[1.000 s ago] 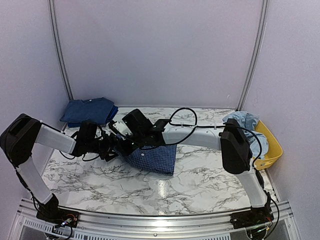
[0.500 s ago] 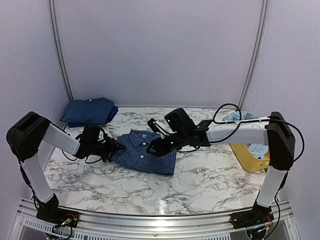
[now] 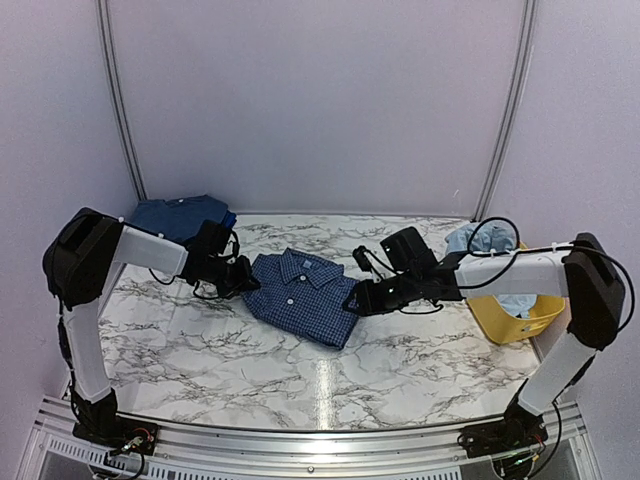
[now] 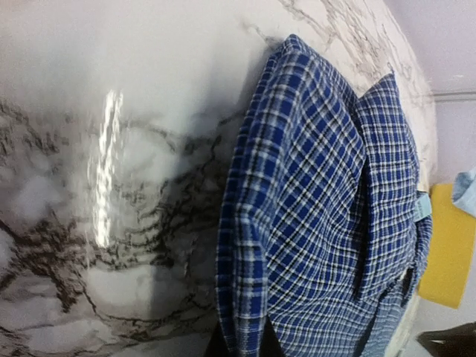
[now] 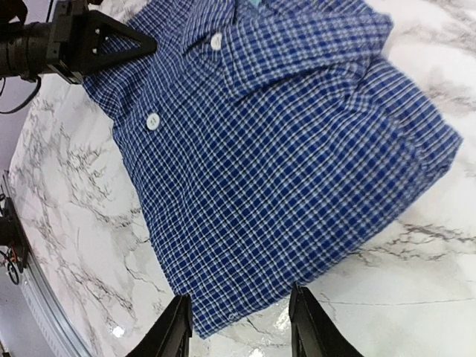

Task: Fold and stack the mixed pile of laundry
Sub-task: Place the square-folded T-shirt at the corner of the board.

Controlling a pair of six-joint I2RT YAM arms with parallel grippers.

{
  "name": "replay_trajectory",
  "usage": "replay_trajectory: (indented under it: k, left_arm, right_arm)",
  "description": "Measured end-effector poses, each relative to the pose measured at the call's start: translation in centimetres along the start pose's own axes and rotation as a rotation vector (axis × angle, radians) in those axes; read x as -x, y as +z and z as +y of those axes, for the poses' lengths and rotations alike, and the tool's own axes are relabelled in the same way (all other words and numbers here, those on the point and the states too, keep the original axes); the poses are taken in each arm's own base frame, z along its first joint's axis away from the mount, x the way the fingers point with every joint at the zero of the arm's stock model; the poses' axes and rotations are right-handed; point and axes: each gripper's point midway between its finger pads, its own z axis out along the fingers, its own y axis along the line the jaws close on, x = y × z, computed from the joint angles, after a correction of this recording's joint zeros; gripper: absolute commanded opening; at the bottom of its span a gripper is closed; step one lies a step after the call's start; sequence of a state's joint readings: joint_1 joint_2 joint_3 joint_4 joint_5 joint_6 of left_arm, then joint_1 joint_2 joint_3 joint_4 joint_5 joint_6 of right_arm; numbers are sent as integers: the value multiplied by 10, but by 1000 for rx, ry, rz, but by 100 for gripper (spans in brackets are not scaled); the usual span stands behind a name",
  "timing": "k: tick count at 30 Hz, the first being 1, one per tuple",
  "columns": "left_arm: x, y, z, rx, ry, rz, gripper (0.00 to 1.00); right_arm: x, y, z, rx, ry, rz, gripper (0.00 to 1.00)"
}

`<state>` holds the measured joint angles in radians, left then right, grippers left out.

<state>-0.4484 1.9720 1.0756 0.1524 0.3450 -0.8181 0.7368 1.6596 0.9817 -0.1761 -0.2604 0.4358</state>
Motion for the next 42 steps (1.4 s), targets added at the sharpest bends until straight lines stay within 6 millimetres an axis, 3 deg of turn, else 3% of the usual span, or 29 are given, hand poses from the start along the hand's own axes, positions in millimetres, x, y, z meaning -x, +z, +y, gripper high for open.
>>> replay_trajectory:
  k: [1, 5, 14, 20, 25, 32, 42]
  left_arm:
    - [6, 0, -2, 28, 28, -8, 0]
    - [36, -5, -9, 170, 148, -47, 0]
    - [101, -18, -15, 420, 330, -148, 0]
    - [147, -25, -42, 462, 400, -229, 0]
    - [180, -39, -61, 452, 413, -291, 0]
    - [225, -79, -77, 427, 389, -402, 0]
    - [271, -121, -68, 445, 372, -508, 0]
  right_arm:
    - [11, -12, 2, 7, -6, -40, 41]
    - [25, -31, -9, -4, -5, -95, 41]
    - [9, -56, -51, -83, -22, -78, 46]
    - [7, -68, -68, -119, -34, -90, 47]
    - [4, -63, -81, -144, -23, -70, 47]
    - [3, -37, -92, -152, -15, -1, 48]
    - [31, -33, -86, -140, -61, -26, 48]
